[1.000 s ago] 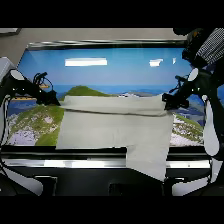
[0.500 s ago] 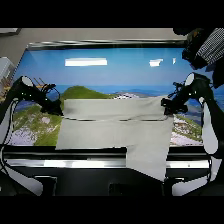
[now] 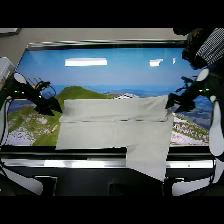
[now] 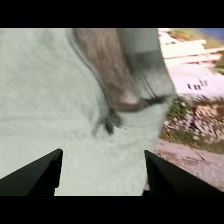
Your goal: Fold the clothes and pants, and hang the long-sleeved shirts on hangers.
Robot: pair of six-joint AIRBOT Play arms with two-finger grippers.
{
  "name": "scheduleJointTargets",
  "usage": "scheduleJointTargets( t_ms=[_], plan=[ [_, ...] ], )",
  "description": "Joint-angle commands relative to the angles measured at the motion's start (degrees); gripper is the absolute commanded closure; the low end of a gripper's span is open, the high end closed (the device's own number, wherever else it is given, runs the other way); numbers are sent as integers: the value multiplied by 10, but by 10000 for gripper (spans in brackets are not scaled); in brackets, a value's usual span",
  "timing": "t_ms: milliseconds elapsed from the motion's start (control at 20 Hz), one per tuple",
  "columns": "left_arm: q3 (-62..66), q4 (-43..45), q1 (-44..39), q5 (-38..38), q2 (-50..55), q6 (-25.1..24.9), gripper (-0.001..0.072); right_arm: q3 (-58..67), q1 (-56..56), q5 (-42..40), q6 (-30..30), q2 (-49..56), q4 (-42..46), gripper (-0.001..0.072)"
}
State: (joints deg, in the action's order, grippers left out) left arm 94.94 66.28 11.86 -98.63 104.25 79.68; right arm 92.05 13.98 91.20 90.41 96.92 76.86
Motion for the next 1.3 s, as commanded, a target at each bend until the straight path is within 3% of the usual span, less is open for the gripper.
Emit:
scheduleJointTargets(
  t_ms=[0, 100, 200, 400, 800, 900, 950, 1000, 1250],
  plan=[
    [-14, 43, 41, -12, -58, 19, 139, 0, 84, 101, -9, -37, 0, 101],
    [-107, 64, 56, -1, -104, 7, 141, -59, 108, 102, -13, -68, 26, 102],
    [-263, 61, 69, 50, -162, -5, 237, -132, 111, 66, -18, -102, 30, 102],
    [-491, 45, 77, 137, -235, -78, 233, -187, 111, 44, -37, -121, 3, 108],
    [-526, -35, 76, 205, -226, -86, 235, -187, 111, 27, -43, -121, -2, 121],
    [-527, -52, 67, 213, -215, -86, 316, -187, 111, 28, -43, -121, -3, 120],
    [-527, -59, 62, 217, -210, -84, 464, -187, 111, 28, -43, -121, -3, 120],
    [-526, -62, 59, 222, -209, -82, 688, -187, 111, 28, -43, -121, -3, 121],
    [-525, -66, 57, 211, -228, -93, 685, -264, 111, 30, -60, -144, -19, 128]
  ],
)
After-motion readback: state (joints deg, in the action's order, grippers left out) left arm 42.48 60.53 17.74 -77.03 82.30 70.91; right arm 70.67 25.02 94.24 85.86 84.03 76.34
